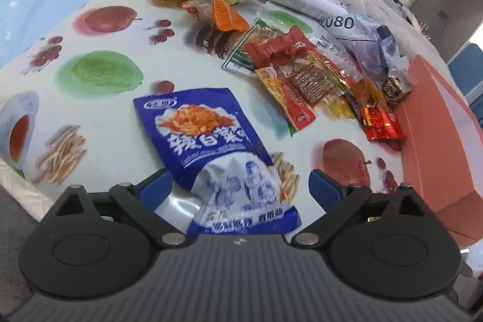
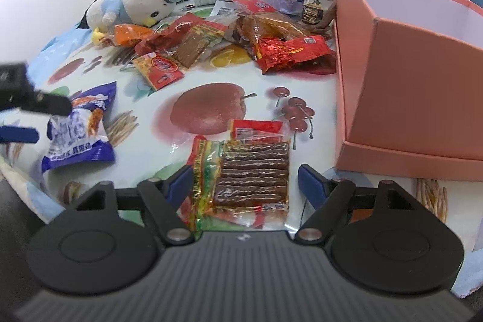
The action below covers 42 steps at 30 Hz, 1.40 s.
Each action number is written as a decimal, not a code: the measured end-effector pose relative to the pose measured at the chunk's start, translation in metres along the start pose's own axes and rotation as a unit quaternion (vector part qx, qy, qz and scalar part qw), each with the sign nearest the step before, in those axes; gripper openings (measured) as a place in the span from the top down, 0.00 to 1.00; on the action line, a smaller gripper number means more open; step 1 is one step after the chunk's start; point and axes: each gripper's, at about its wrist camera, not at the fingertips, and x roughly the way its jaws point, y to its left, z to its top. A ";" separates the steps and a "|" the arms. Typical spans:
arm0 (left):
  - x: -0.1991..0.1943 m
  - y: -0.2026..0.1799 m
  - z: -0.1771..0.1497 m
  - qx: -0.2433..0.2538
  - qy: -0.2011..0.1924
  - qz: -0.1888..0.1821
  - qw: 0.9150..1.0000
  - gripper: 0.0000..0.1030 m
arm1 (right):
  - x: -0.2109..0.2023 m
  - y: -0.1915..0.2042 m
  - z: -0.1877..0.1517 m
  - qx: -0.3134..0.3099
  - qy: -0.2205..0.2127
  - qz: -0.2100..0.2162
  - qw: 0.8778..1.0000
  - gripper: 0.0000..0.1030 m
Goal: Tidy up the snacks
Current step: 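Lift the blue-white bag with the left tool and regrip it, then carry both packets into the pink box and open both tools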
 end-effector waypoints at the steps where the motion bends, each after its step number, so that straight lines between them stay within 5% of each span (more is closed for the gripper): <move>1: 0.003 -0.003 0.002 0.004 0.000 0.010 1.000 0.04 | 0.000 0.001 0.000 -0.003 -0.001 0.001 1.000 0.28; 5: 0.019 -0.014 0.005 0.025 0.002 0.054 0.998 0.04 | 0.000 0.003 -0.001 -0.015 -0.003 -0.007 1.000 0.44; 10: 0.037 -0.022 0.001 0.067 0.010 0.083 0.994 0.05 | -0.002 -0.001 0.000 -0.012 -0.006 -0.003 1.000 0.47; 21: 0.034 -0.029 -0.004 0.110 0.015 0.059 0.992 0.29 | -0.006 -0.007 0.002 -0.002 -0.012 -0.005 1.000 0.48; 42: -0.074 -0.069 0.014 0.151 -0.032 -0.023 0.988 0.30 | -0.069 -0.009 0.039 0.022 -0.066 0.006 0.998 0.48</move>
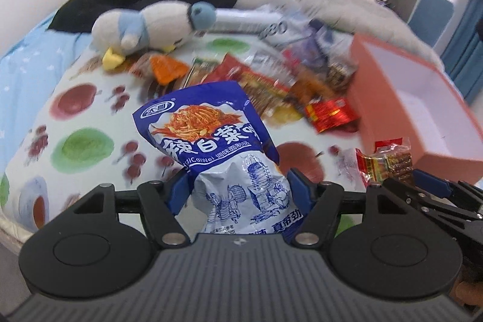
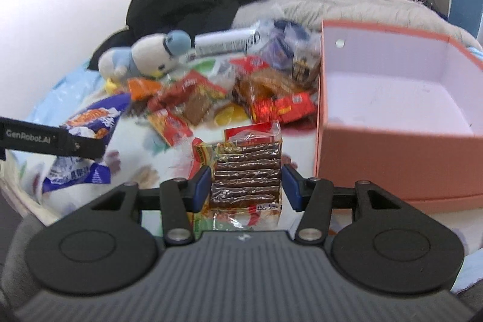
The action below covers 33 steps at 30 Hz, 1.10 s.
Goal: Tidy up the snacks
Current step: 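Carry both packets into the pink box and open both tools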
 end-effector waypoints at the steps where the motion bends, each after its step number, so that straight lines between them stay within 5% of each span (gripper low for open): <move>1: -0.006 -0.003 0.003 0.003 -0.006 -0.003 1.000 0.30 | -0.006 0.000 0.004 0.003 -0.006 0.000 1.000 0.48; 8: -0.050 -0.028 0.024 0.016 -0.057 -0.041 0.997 0.29 | -0.048 -0.007 0.028 0.021 -0.053 -0.006 0.998 0.48; 17: -0.069 -0.078 0.036 0.061 -0.072 -0.110 0.989 0.29 | -0.092 -0.028 0.043 0.043 -0.105 -0.040 0.993 0.48; 33: -0.021 -0.185 0.051 0.123 -0.041 -0.199 0.971 0.29 | -0.121 -0.103 0.036 0.090 -0.113 -0.133 0.981 0.48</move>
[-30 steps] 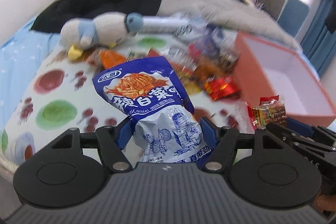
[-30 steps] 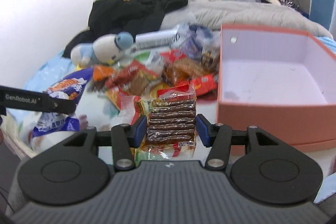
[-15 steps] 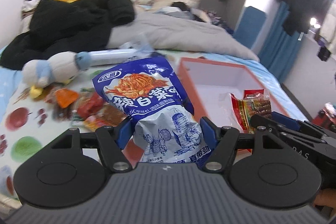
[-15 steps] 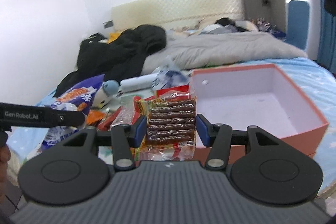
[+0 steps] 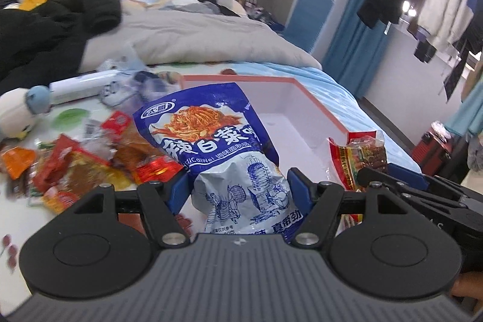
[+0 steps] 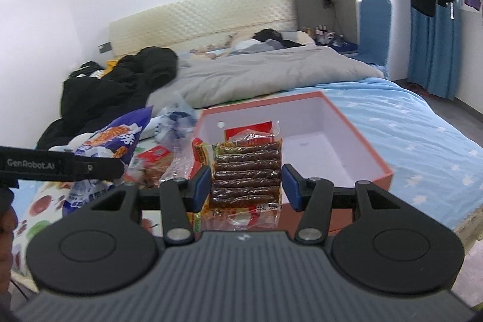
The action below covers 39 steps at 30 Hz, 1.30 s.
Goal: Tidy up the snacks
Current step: 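Carry both packets into the pink box and open both tools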
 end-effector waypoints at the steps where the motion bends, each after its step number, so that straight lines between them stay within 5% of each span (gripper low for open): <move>1: 0.008 -0.003 0.004 0.003 0.002 -0.005 1.000 0.29 | 0.003 -0.005 0.001 0.002 0.000 -0.004 1.000 0.48; 11: 0.112 -0.021 0.048 0.033 0.046 -0.035 0.998 0.29 | 0.057 -0.057 0.016 0.029 0.018 -0.036 0.999 0.47; 24: 0.231 -0.007 0.074 0.020 0.142 -0.038 0.989 0.29 | 0.155 -0.086 0.011 0.045 0.098 -0.036 0.994 0.47; 32: 0.238 -0.005 0.077 0.022 0.140 -0.025 0.990 0.19 | 0.174 -0.091 0.004 0.063 0.128 -0.029 0.989 0.45; 35: 0.227 -0.007 0.079 0.027 0.128 -0.024 0.991 0.19 | 0.170 -0.090 0.005 0.068 0.126 -0.024 0.989 0.32; 39: 0.198 -0.010 0.079 0.029 0.111 -0.023 0.993 0.19 | 0.157 -0.086 0.007 0.063 0.118 -0.027 0.991 0.32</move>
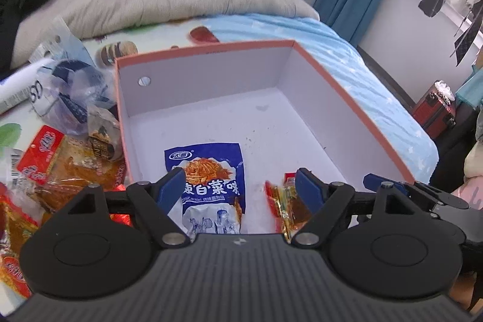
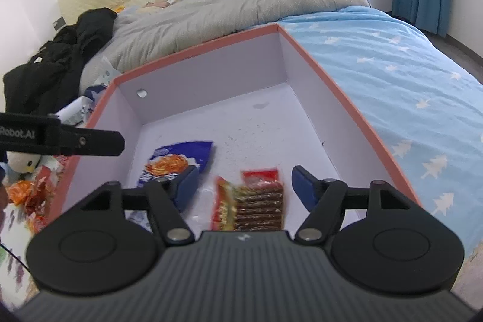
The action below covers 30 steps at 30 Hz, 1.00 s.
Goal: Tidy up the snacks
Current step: 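Carry both packets into the pink box and open both tools, then withdraw both tools from the pink box back toward the snack pile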
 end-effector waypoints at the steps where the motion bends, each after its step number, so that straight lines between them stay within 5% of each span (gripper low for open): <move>1: -0.009 -0.001 -0.002 0.000 -0.006 0.001 1.000 0.19 | -0.006 0.002 0.000 0.001 -0.004 0.002 1.000 0.32; 15: -0.147 -0.017 -0.065 0.001 -0.084 0.027 0.996 0.19 | -0.102 0.032 -0.018 -0.013 -0.066 0.027 0.997 0.32; 30: -0.236 -0.003 -0.134 -0.036 -0.137 0.050 0.989 0.19 | -0.168 0.066 -0.053 -0.034 -0.094 0.067 0.993 0.32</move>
